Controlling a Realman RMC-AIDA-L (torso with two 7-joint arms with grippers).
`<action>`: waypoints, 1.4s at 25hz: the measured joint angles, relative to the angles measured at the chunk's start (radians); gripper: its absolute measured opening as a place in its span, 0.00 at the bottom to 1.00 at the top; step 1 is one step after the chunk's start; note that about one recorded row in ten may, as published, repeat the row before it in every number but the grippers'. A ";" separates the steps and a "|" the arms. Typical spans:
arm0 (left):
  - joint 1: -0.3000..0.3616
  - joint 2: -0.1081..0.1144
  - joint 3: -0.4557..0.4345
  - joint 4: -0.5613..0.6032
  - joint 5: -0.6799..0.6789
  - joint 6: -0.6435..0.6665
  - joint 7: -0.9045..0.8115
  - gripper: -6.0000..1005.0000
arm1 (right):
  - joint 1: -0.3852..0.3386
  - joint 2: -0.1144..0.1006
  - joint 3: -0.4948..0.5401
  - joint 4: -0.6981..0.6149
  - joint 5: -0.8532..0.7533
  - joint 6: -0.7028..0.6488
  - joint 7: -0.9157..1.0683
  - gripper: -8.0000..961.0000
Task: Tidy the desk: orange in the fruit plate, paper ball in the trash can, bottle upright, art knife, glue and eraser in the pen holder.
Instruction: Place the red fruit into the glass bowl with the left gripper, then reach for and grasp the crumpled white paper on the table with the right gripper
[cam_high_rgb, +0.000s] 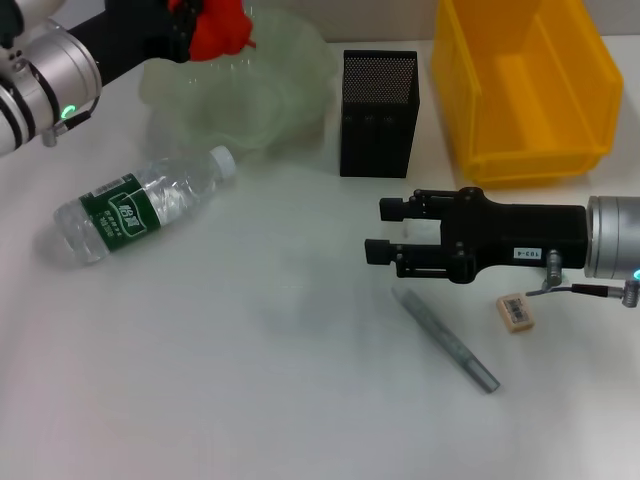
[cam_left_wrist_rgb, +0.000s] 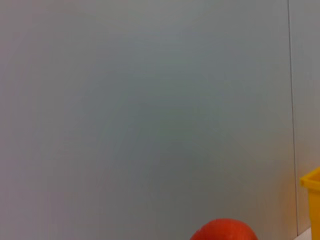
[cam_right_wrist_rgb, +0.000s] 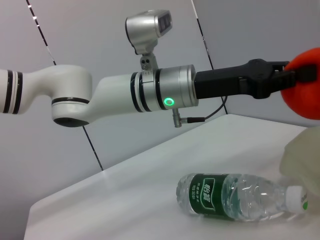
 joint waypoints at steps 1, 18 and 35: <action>-0.007 0.000 0.000 -0.008 0.000 -0.012 0.009 0.14 | 0.002 0.000 0.000 0.000 0.000 0.000 0.001 0.65; -0.088 -0.007 0.000 -0.118 -0.084 -0.129 0.230 0.15 | 0.010 0.000 0.000 0.000 0.007 0.012 0.002 0.65; -0.089 -0.009 0.000 -0.144 -0.181 -0.126 0.313 0.71 | 0.012 0.002 0.000 0.000 0.023 0.013 0.000 0.64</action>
